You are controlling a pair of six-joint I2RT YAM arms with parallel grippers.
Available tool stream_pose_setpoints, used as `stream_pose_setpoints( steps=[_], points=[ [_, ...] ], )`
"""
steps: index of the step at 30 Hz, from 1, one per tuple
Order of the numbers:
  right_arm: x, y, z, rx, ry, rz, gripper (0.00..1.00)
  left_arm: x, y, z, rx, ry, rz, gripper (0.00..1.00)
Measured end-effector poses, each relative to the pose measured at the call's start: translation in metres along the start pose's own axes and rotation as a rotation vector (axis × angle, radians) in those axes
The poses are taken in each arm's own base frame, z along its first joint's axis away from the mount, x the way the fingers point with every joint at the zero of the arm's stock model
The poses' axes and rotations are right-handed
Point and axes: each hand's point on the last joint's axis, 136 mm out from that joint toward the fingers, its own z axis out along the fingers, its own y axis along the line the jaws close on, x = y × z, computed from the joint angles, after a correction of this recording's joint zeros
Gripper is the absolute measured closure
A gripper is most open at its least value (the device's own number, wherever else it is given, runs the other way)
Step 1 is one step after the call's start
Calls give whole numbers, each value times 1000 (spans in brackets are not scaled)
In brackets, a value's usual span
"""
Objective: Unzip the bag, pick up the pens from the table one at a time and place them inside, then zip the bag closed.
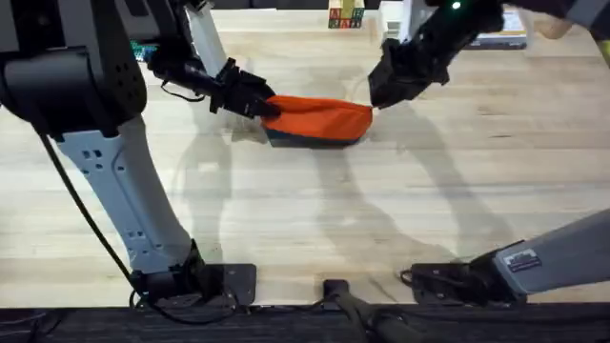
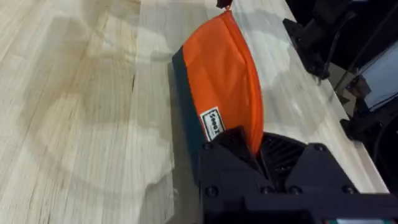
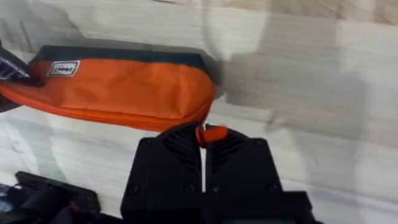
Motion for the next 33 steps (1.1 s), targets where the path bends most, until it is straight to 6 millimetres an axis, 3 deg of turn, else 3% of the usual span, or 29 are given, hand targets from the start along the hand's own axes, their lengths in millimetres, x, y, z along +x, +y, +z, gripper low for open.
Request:
stream_pose_setpoints(
  steps=[8, 12, 13, 17, 25, 29, 33],
  points=[
    [2, -29, -6, -15, 37, 104, 970, -2, -2, 5, 13, 3, 2, 957],
    [4, -83, -13, 112, 21, 200, 971, 12, 0, -7, 1, 40, -6, 957],
    [13, -100, -9, 157, 40, 228, 971, 18, 1, -15, -11, 44, -19, 957],
    [29, -106, 1, 184, 89, 231, 971, 19, 0, -16, -9, 52, -21, 957],
    [29, -106, 1, 185, 84, 230, 971, 20, 0, -15, -8, 53, -20, 957],
    [27, -102, -13, 177, 36, 222, 971, 20, 0, -15, -7, 54, -21, 957],
    [23, -96, -39, 158, -66, 210, 942, 20, 0, -15, -7, 55, -20, 957]
  ],
)
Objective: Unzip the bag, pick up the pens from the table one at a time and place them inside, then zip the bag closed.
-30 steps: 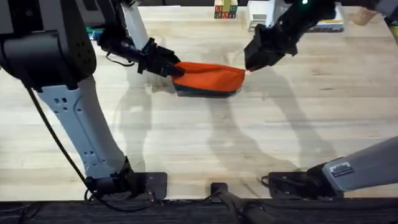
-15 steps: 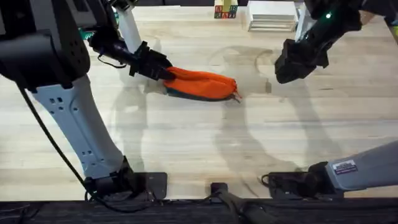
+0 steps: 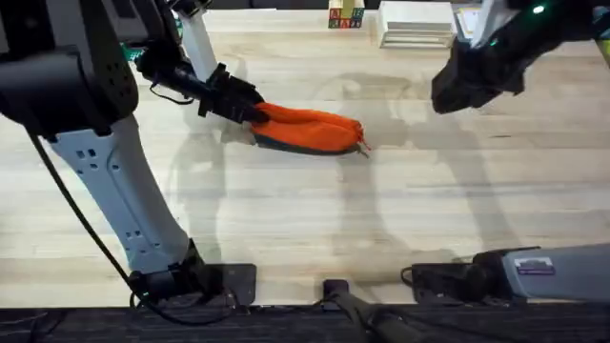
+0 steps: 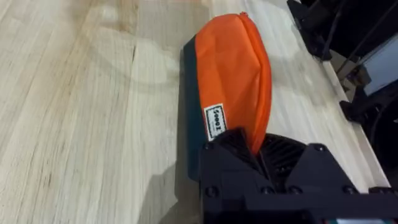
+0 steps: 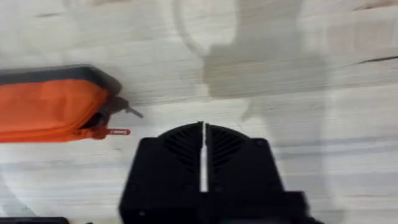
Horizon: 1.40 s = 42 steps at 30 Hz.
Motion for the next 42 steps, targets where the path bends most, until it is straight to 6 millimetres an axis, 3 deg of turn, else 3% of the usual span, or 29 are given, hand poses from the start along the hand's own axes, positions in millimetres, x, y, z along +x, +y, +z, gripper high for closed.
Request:
stream_pose_setpoints(
  steps=[1, 2, 3, 5, 6, 10, 17, 18, 19, 23, 25, 34, 39, 42],
  points=[
    [0, 0, -6, -6, -21, 0, 857, 0, 0, 0, 0, 0, 0, 957],
    [0, 1, -14, -13, -45, -1, 704, 0, 0, 0, 0, 0, 0, 957],
    [1, 1, -33, -30, -104, -5, 289, 0, 0, 0, 0, 0, 0, 957],
    [2, 2, -44, -41, -142, -10, 38, 0, 0, 0, 0, 0, 0, 957],
    [3, 2, -49, -46, -158, -10, 13, 0, 0, 0, 0, 0, 0, 957],
    [6, 2, -71, -66, -229, -14, 4, 0, 0, 0, 0, 0, 1, 957],
    [8, 2, -78, -74, -253, -16, 4, 0, 0, 0, 0, 0, 0, 957],
    [8, 2, -78, -73, -253, -15, 4, 0, 0, 0, 0, 1, 3, 897],
    [8, 2, -78, -74, -253, -16, 4, 0, 0, 0, 0, -1, 0, 760],
    [8, 2, -78, -73, -253, -15, 4, -1, 0, 0, -1, -4, -2, 119],
    [8, 2, -78, -73, -252, -15, 4, 0, 2, 1, -7, 0, 9, 16],
    [8, 2, -78, -73, -252, -15, 4, 0, 10, 0, -33, -4, 51, 6],
    [8, 2, -78, -73, -251, -15, 4, -18, 10, -7, -39, -32, 65, 4],
    [8, 2, -78, -73, -251, -15, 4, -38, 23, -22, -94, -25, 164, 4]
  ],
)
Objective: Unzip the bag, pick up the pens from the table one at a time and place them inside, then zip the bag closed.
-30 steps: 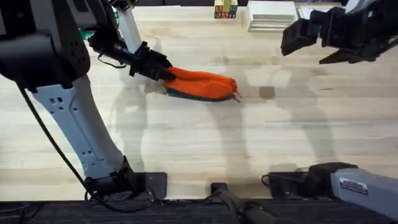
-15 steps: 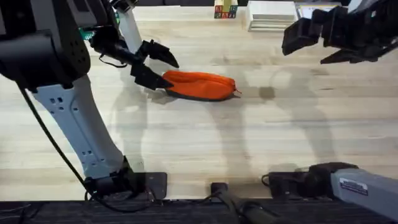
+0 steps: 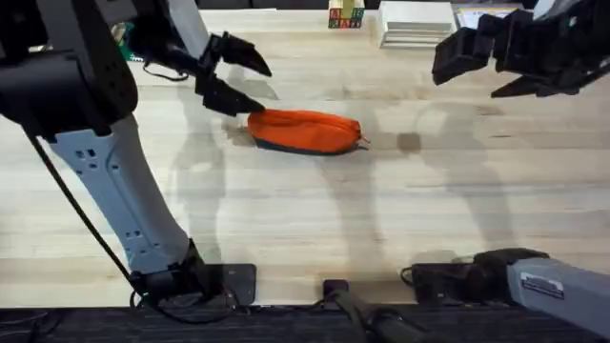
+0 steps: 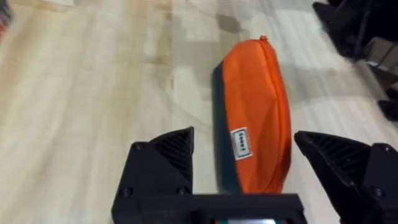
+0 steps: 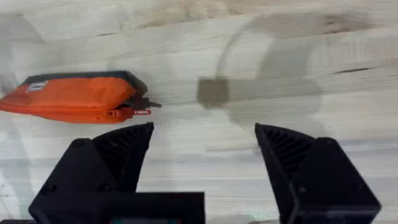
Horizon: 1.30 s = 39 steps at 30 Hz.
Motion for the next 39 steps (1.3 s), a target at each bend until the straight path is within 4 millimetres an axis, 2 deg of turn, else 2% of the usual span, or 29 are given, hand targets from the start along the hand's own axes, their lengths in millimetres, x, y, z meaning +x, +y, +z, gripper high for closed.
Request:
stream_pose_setpoints(
  steps=[5, 10, 20, 21, 23, 32, 39],
  points=[
    [0, -1, 0, 3, -1, 0, 4, -8, 10, -18, -51, 17, 57, 4],
    [0, -1, 0, 4, -1, 0, 4, -21, 10, -39, -103, 64, 124, 4],
    [-2, -4, 0, 25, -11, -12, 4, -64, -13, -85, -241, 172, 226, 4],
    [-5, -4, 0, 25, -24, -17, 4, -73, -21, -94, -277, 185, 236, 4],
    [-12, -2, 0, 20, -52, -20, 4, -80, -28, -101, -304, 198, 234, 4],
    [-20, 0, -1, 11, -84, -22, 4, -81, -31, -102, -312, 206, 183, 3],
    [-20, 0, -1, 11, -83, -22, 4, -70, -45, -103, -333, 250, 168, 4]
  ],
)
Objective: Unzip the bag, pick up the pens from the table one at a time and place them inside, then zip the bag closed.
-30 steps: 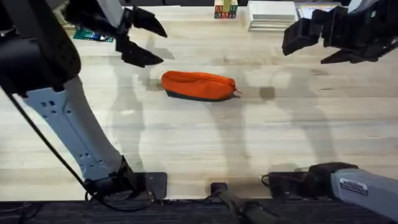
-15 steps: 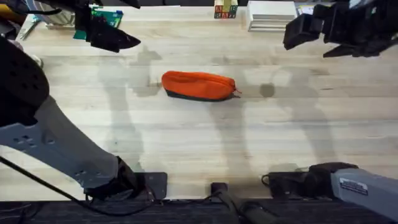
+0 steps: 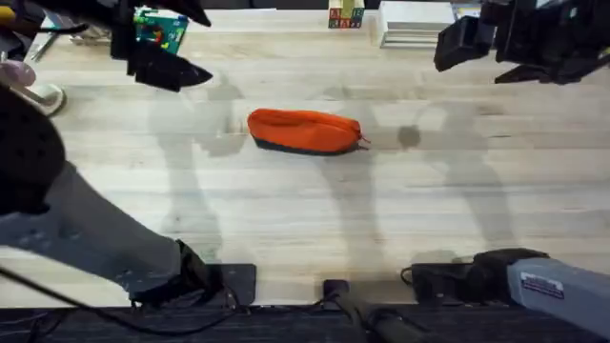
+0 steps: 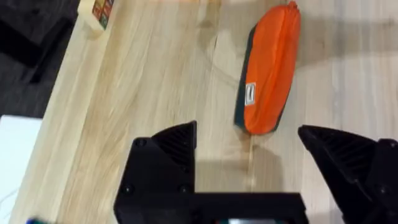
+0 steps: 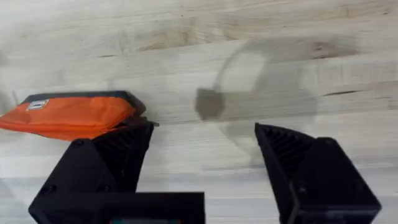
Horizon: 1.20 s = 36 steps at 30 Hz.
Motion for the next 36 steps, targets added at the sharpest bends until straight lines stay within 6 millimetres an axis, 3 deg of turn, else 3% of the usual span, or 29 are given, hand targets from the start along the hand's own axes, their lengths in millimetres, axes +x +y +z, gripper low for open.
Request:
stream_pose_setpoints(
  steps=[2, 3, 5, 7, 12, 18, 23, 24, 29, 36],
  points=[
    [0, 0, 0, 0, 0, 0, 4, 3, -3, -8, -36, 18, 4, 4],
    [0, 0, 0, 0, 0, -1, 4, 7, -5, -25, -126, 49, 1, 5],
    [-3, 1, 0, -3, -10, -1, 4, 7, -7, -39, -241, 83, -17, 5],
    [-5, 1, 0, -5, -21, -1, 4, 9, -11, -38, -270, 99, -34, 5],
    [-6, 2, 0, -7, -24, -1, 4, 26, -31, -22, -321, 156, -125, 6],
    [-6, 2, 0, -6, -24, -1, 3, 19, -30, -5, -362, 184, -203, 6],
    [-6, 2, 0, -6, -24, -1, 3, 8, -39, 34, -298, 292, -204, 6],
    [-6, 1, 0, -6, -23, -1, 3, -2, -37, 58, -339, 395, -205, 5],
    [-6, 1, 0, -6, -22, -1, 3, 1, -19, 54, -490, 411, -391, 6],
    [-5, 1, 0, -5, -19, -1, 3, 7, -14, 47, -613, 362, -705, 5]
  ],
)
